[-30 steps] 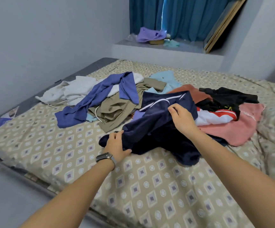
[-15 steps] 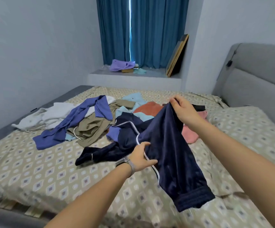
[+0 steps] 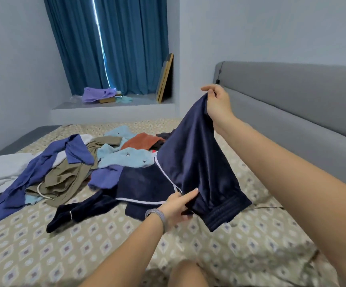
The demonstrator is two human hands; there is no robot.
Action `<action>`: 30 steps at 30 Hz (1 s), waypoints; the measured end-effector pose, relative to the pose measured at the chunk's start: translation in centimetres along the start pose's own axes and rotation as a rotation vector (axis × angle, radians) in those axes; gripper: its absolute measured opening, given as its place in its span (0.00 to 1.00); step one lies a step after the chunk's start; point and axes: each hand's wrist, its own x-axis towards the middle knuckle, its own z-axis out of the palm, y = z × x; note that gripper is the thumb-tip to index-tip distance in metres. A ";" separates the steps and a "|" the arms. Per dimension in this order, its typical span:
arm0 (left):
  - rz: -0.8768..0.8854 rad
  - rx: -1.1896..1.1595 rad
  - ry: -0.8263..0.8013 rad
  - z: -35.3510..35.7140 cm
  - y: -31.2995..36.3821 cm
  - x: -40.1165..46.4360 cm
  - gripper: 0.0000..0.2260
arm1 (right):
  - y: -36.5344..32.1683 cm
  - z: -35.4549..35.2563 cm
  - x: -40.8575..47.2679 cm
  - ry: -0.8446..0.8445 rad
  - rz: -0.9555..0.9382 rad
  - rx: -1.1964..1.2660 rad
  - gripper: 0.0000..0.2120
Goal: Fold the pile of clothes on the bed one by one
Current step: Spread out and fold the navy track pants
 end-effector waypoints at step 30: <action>0.450 -0.731 0.137 -4.6 13.5 -6.5 0.21 | 10.8 6.7 -12.4 -0.987 0.545 0.138 0.39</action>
